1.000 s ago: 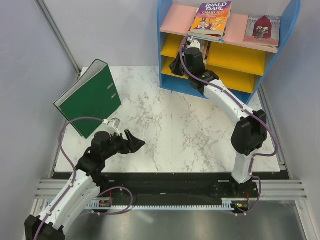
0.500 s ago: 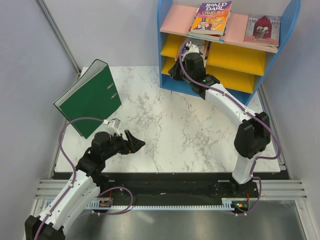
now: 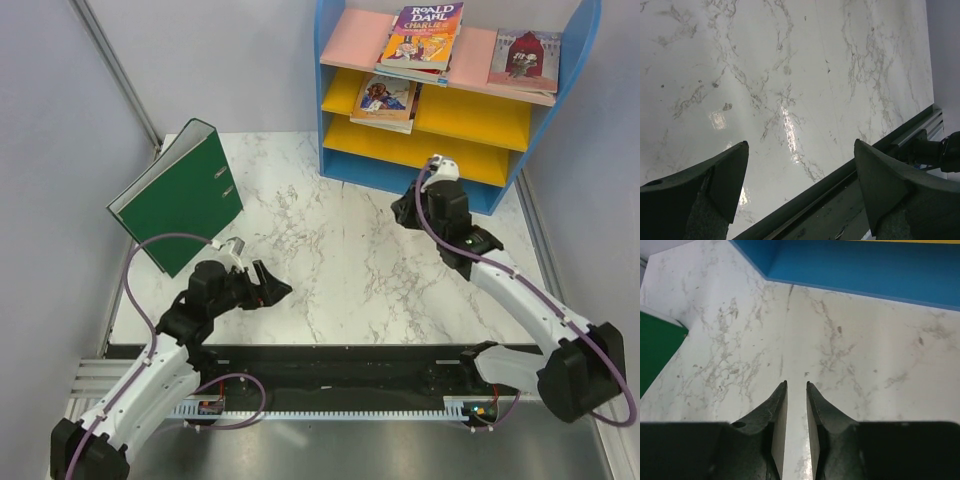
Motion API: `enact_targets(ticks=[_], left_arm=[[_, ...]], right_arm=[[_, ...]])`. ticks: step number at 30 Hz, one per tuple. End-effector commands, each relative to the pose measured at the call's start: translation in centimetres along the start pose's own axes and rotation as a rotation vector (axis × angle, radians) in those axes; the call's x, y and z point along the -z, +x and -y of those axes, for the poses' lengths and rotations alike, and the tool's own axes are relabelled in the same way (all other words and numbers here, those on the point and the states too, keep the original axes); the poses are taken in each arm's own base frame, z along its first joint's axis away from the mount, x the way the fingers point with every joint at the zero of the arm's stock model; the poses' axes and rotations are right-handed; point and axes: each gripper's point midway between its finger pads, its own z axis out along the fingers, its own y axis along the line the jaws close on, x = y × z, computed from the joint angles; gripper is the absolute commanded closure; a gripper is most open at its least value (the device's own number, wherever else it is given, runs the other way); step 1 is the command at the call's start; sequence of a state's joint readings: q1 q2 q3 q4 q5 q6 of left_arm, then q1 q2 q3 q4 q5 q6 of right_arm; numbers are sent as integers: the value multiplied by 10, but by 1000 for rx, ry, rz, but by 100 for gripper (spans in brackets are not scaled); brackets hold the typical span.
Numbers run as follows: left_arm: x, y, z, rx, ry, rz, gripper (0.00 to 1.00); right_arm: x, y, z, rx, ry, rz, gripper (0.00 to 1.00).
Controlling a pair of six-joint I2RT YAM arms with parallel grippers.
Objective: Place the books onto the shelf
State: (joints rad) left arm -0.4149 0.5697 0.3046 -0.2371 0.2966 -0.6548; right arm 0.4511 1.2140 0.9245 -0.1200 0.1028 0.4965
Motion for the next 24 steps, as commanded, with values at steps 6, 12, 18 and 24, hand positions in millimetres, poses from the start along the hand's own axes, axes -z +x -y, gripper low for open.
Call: enact_targets(ticks=[6, 12, 18, 24], left_arm=[[-11, -28, 15, -88, 9, 8, 5], [-20, -45, 14, -136, -40, 0, 0], [-38, -54, -12, -121, -218, -79, 0], [-54, -65, -21, -129, -298, -112, 0]], right_arm=[[22, 34, 96, -34, 179, -40, 66], [22, 48, 129, -63, 241, -84, 52], [19, 60, 159, -93, 256, -157, 2], [18, 65, 165, -97, 255, -181, 2]])
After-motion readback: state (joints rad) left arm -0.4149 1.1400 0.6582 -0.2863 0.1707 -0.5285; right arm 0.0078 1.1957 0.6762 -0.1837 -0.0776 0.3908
